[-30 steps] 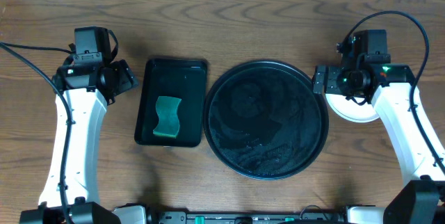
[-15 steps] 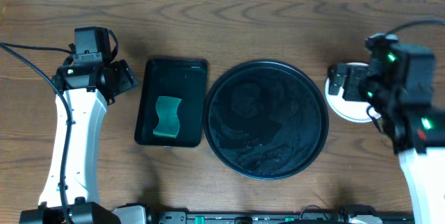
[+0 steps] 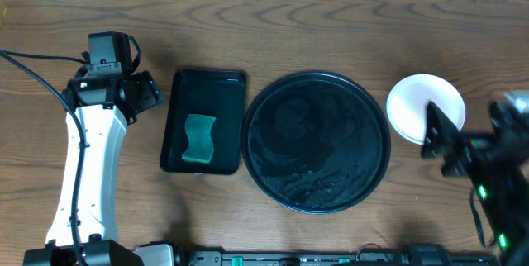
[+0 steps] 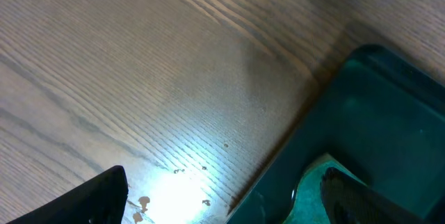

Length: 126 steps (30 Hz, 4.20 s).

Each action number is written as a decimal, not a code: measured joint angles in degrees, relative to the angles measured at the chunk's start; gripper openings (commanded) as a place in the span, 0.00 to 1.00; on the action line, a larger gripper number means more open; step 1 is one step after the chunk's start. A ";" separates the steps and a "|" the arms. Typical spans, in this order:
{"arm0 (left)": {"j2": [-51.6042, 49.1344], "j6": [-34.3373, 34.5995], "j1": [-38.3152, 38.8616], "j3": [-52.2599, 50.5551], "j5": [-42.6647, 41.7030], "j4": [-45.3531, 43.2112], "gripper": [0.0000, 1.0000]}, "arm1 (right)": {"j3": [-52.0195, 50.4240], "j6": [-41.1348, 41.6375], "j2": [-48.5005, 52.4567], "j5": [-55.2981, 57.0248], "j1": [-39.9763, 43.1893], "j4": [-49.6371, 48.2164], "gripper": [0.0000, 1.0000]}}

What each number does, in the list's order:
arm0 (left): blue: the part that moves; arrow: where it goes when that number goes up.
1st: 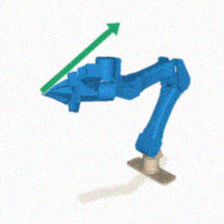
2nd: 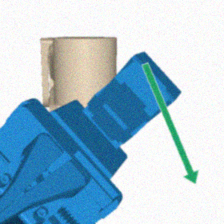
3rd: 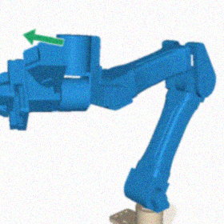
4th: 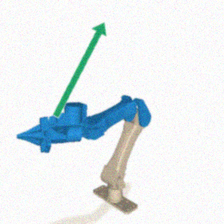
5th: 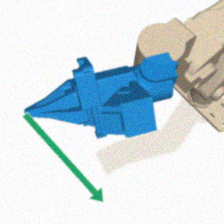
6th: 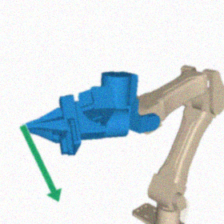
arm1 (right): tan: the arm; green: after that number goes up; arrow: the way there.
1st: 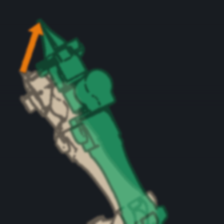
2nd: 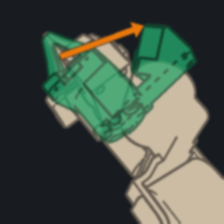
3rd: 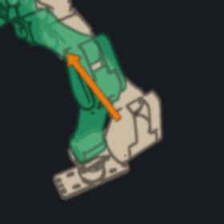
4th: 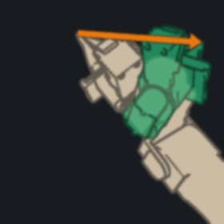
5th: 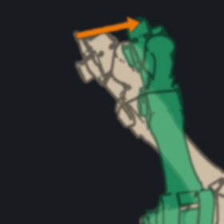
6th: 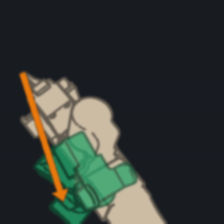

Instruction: Clean dirty plates on tray and stack at the side

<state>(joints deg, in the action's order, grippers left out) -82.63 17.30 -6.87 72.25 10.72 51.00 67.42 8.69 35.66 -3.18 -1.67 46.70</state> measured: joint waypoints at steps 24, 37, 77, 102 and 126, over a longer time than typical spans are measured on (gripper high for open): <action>0.00 0.00 0.00 0.00 -0.02 0.00 0.89 | -0.46 -0.15 -26.12 4.24 0.00 3.28 0.99; 0.00 0.00 0.00 0.00 0.00 0.02 0.89 | -11.45 -1.68 -34.91 6.82 0.00 -5.29 0.99; 0.00 0.00 0.00 0.00 0.00 0.00 0.89 | -67.01 2.40 -35.06 7.06 0.00 -72.87 0.99; 0.00 0.00 0.00 0.00 -0.02 0.00 0.89 | -67.04 -12.33 -34.99 7.96 0.00 -43.08 0.99; 0.00 0.00 0.00 0.00 -0.02 0.02 0.89 | -67.04 -13.57 -35.01 4.22 0.00 -42.82 0.99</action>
<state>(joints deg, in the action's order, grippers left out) -82.63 17.30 -6.87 72.25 10.70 51.03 0.38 -4.89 0.64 1.04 -1.67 3.88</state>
